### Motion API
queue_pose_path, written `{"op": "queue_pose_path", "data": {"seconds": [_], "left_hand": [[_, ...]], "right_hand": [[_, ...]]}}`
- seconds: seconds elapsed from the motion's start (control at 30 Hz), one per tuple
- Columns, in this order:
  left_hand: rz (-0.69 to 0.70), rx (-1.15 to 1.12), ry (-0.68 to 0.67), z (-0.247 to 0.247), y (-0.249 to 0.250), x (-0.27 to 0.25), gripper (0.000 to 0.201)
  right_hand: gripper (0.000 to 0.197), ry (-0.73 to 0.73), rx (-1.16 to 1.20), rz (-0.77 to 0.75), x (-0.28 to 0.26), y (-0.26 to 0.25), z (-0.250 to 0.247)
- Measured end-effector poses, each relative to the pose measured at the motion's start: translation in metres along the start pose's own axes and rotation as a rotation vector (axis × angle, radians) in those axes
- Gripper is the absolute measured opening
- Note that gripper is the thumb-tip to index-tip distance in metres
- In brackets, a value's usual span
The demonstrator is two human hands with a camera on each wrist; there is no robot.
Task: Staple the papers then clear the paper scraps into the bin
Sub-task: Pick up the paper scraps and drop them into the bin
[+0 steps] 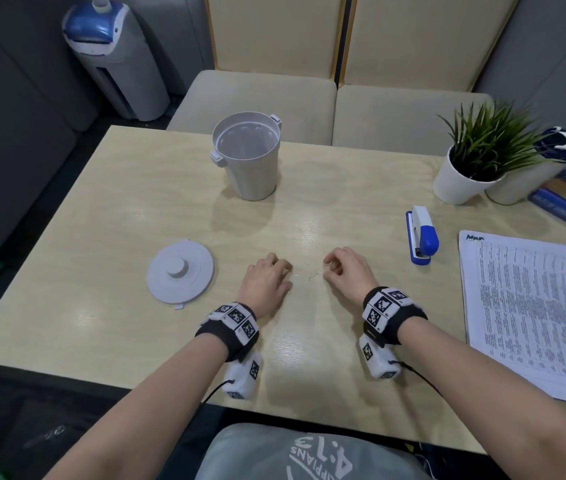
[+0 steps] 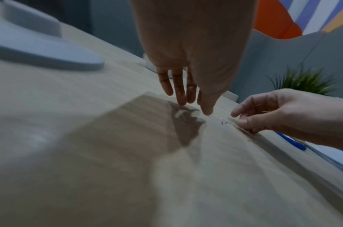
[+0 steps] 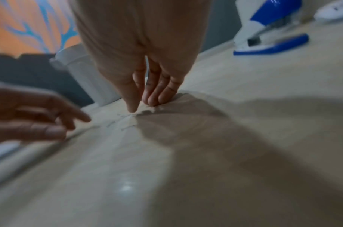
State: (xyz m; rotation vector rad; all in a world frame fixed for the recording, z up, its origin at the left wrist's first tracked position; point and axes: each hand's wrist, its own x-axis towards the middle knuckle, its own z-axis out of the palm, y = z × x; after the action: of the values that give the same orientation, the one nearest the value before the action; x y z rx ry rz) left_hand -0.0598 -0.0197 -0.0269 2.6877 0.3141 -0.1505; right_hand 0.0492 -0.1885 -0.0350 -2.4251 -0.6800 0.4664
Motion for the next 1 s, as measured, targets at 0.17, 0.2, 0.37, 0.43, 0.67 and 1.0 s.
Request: {"op": "queue_pose_path", "data": {"seconds": [0.17, 0.2, 0.37, 0.43, 0.67, 1.0], "left_hand": [[-0.024, -0.027, -0.018, 0.0, 0.009, 0.02, 0.017], [-0.025, -0.017, -0.031, -0.001, 0.01, 0.022, 0.015], [-0.015, 0.016, -0.089, -0.004, 0.013, 0.033, 0.011], [-0.004, 0.056, -0.12, -0.005, 0.014, 0.036, 0.011], [0.038, 0.122, -0.192, -0.002, 0.015, 0.041, 0.013], [0.175, 0.199, -0.085, 0.005, 0.011, 0.031, 0.022]], "right_hand": [[0.009, -0.075, -0.105, -0.047, 0.006, -0.005, -0.001], [0.008, -0.077, -0.125, -0.048, 0.007, -0.008, 0.0], [0.008, -0.102, -0.253, -0.039, 0.011, -0.02, -0.001], [0.01, -0.119, -0.309, -0.034, 0.012, -0.022, 0.001], [0.015, -0.156, -0.328, -0.016, 0.013, -0.024, 0.006], [0.011, -0.13, -0.094, 0.075, 0.015, -0.026, 0.003]]}}
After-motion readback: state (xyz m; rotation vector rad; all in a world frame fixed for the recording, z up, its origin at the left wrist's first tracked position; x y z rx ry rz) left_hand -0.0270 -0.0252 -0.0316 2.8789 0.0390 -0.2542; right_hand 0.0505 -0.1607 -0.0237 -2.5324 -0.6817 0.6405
